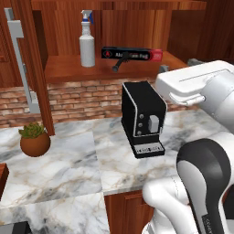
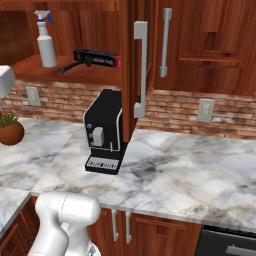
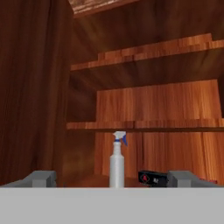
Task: Pick the spray and dish brush from the cabinet and place them on the counter.
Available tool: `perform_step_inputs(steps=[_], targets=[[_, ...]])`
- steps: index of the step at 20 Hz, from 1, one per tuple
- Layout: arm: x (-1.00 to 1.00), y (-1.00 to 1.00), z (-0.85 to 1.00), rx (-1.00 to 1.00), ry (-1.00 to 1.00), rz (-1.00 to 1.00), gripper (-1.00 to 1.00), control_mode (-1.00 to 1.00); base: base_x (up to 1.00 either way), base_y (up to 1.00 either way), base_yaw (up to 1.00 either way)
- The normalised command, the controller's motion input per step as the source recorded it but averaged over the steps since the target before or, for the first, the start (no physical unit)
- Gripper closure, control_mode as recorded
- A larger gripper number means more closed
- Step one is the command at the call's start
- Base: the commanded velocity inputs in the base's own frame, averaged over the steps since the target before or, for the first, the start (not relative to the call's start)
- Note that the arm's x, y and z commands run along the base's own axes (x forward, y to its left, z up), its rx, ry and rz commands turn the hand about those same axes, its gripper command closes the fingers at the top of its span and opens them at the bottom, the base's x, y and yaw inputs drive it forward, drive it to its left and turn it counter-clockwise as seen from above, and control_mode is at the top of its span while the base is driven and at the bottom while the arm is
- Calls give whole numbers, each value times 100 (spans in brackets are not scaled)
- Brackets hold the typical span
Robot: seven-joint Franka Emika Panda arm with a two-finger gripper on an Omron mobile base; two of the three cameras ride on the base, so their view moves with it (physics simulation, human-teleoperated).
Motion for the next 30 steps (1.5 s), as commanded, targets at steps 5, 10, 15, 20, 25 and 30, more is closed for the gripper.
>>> perform_step_inputs(steps=[5, 10, 15, 20, 25, 30], targets=[[15, 0, 0, 0, 15, 0, -100, -100, 0, 0, 0], [13, 2, 0, 0, 12, 0, -100, -100, 0, 0, 0], [7, 10, 0, 0, 1, 0, -100, -100, 0, 0, 0], [5, 7, 0, 0, -1, 0, -100, -100, 0, 0, 0], [7, 0, 0, 0, -2, 0, -100, -100, 0, 0, 0], [6, 0, 0, 0, -7, 0, -100, -100, 0, 0, 0]])
